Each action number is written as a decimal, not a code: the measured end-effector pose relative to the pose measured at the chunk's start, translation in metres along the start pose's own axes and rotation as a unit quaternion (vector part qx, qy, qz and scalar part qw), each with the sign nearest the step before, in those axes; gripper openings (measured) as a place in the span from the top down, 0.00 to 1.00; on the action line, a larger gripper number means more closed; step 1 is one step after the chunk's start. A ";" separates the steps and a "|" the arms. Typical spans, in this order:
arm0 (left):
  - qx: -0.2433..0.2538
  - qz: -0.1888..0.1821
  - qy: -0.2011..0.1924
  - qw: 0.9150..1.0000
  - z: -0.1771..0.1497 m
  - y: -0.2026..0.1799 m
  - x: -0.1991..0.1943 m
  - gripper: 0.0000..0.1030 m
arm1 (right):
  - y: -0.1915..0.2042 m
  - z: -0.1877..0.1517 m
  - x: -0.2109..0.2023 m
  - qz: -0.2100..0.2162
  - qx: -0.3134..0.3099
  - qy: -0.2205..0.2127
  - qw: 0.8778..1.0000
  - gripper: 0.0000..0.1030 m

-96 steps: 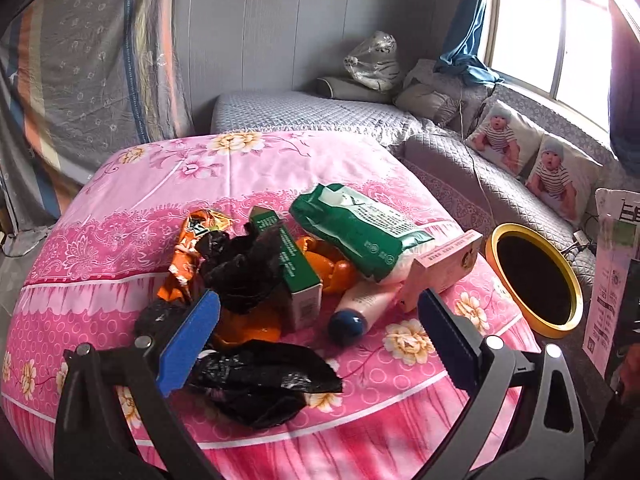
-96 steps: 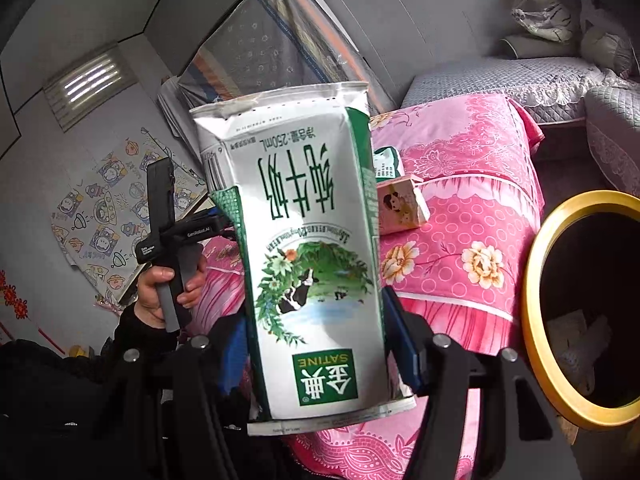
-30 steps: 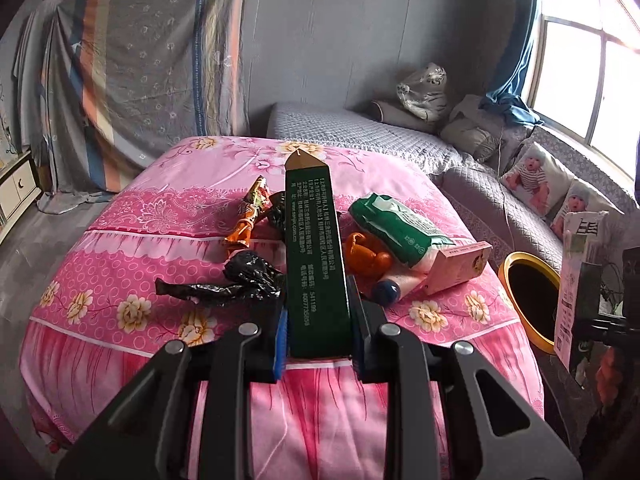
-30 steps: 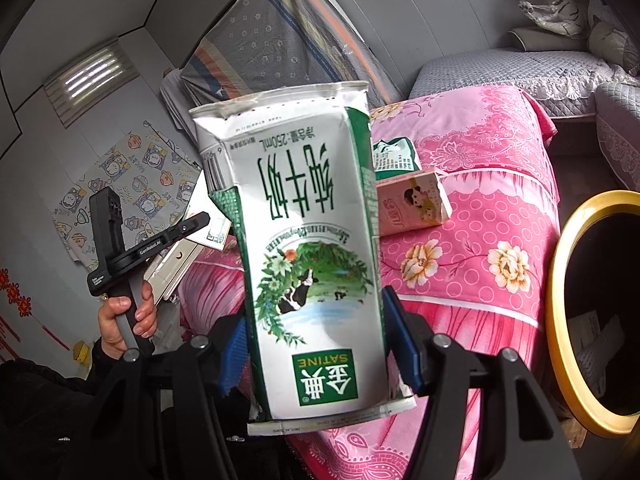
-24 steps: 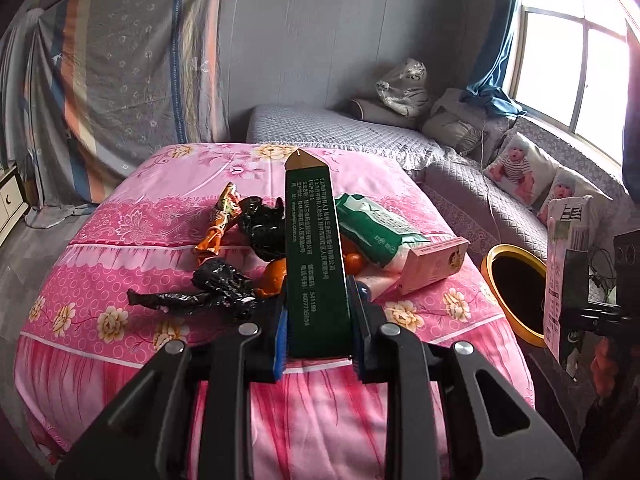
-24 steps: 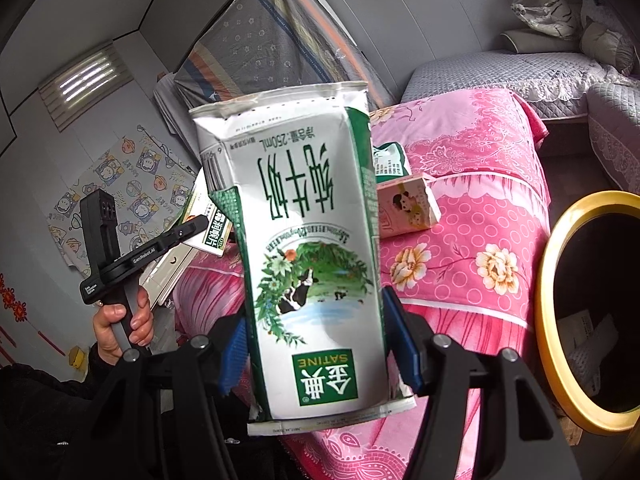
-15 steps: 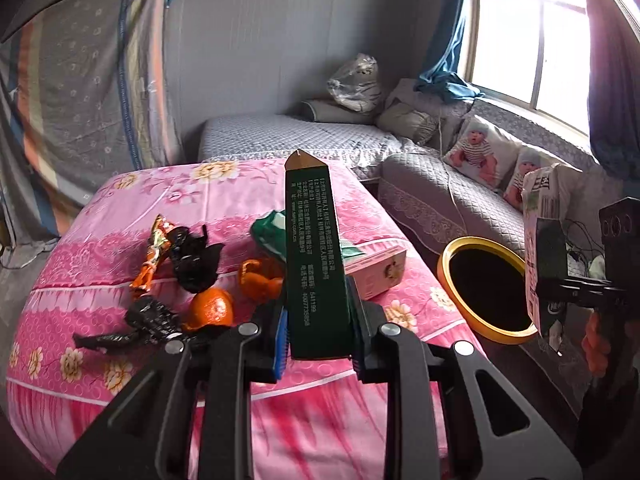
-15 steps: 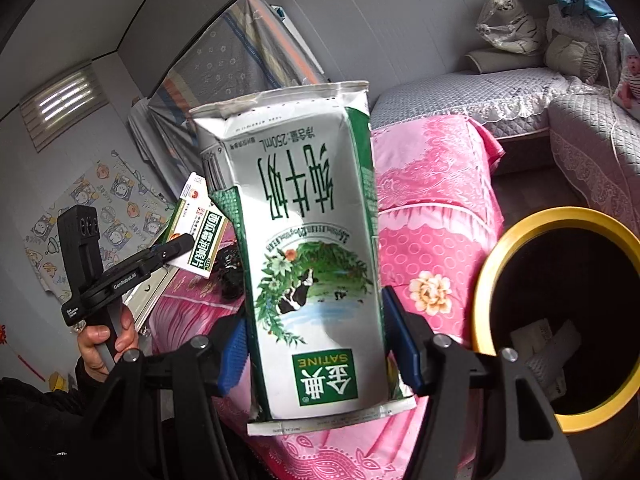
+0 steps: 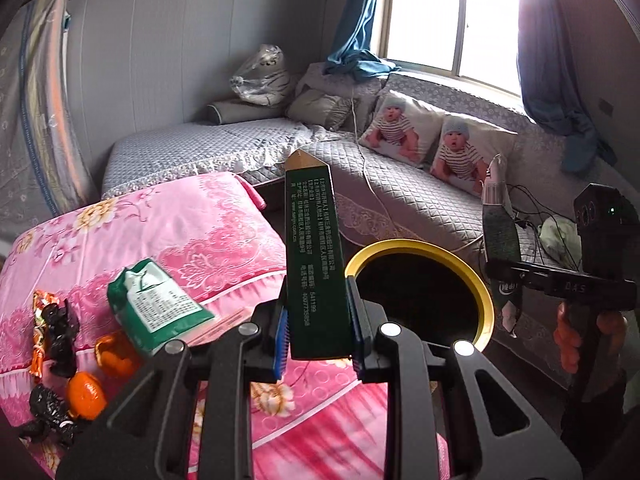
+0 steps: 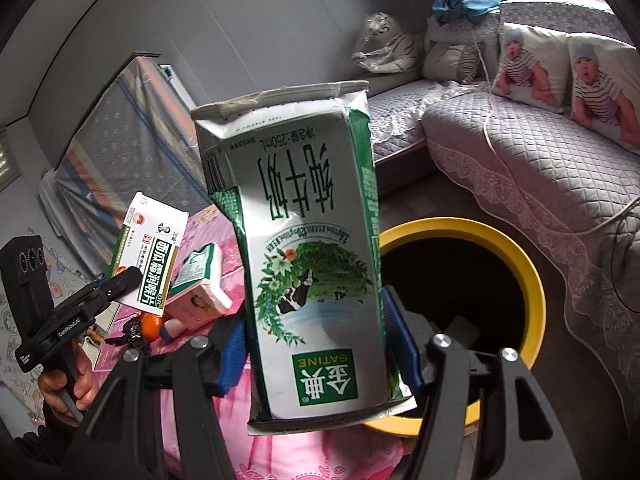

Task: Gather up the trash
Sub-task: 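Drop the green box and milk carton into the bin with both grippers, then grasp the black plastic bag with the right gripper while the left gripper grasps the orange wrapper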

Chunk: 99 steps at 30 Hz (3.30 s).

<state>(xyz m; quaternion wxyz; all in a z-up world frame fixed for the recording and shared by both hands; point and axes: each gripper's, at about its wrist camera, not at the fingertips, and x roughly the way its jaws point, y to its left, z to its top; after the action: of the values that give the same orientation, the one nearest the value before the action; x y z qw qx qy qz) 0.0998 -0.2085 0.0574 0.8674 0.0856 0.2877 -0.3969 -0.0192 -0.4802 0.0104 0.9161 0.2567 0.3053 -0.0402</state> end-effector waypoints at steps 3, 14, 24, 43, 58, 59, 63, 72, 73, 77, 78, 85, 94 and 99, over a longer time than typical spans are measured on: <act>0.012 -0.018 0.020 1.000 0.003 -0.016 0.026 0.78 | -0.018 -0.003 0.011 -0.029 0.012 0.006 0.999 0.44; 0.017 -0.054 0.083 0.995 0.002 -0.057 0.127 0.78 | -0.073 -0.014 0.053 -0.048 0.090 0.044 0.994 0.44; -0.018 -0.063 0.121 0.990 -0.003 -0.067 0.184 0.77 | -0.099 -0.016 0.058 -0.059 0.136 0.060 0.987 0.44; -0.100 -0.012 0.016 0.995 -0.013 0.005 0.074 0.08 | -0.070 -0.035 0.016 -0.080 0.107 -0.007 0.991 0.23; -0.182 0.213 -0.089 0.956 -0.154 0.165 -0.147 0.08 | 0.181 -0.049 0.091 0.132 -0.183 0.147 0.963 0.23; -0.196 0.221 -0.093 0.951 -0.163 0.173 -0.157 0.08 | 0.203 -0.047 0.097 0.147 -0.197 0.155 0.957 0.23; -0.231 0.237 -0.104 0.938 -0.187 0.199 -0.185 0.08 | 0.294 -0.037 0.136 0.199 -0.237 0.195 0.931 0.23; -0.261 0.250 -0.109 0.926 -0.219 0.219 -0.209 0.08 | 0.438 -0.030 0.265 0.129 -0.283 0.307 0.899 0.23; -0.267 0.250 -0.109 0.924 -0.223 0.222 -0.212 0.08 | 0.445 -0.033 0.278 0.115 -0.284 0.319 0.897 0.23; -0.288 0.260 -0.110 0.915 -0.238 0.235 -0.224 0.08 | 0.455 -0.052 0.317 0.056 -0.311 0.340 0.886 0.23; -0.293 0.262 -0.109 0.913 -0.241 0.239 -0.226 0.08 | 0.454 -0.057 0.326 0.044 -0.311 0.345 0.885 0.23; -0.303 0.282 -0.113 0.903 -0.249 0.250 -0.240 0.08 | 0.446 -0.074 0.360 0.003 -0.303 0.373 0.877 0.55; -0.249 0.305 -0.078 0.916 -0.214 0.247 -0.232 0.08 | 0.428 -0.040 0.313 0.083 -0.276 0.339 0.896 0.73; -0.192 0.282 -0.040 0.939 -0.163 0.254 -0.210 0.08 | 0.400 -0.019 0.250 0.155 -0.253 0.295 0.908 0.73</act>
<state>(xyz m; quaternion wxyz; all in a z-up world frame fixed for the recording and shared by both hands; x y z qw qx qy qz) 0.1076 0.1571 0.0231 0.9544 -0.0208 0.2879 -0.0767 0.2659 -0.1037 0.0310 0.8133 0.0605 0.5177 0.2586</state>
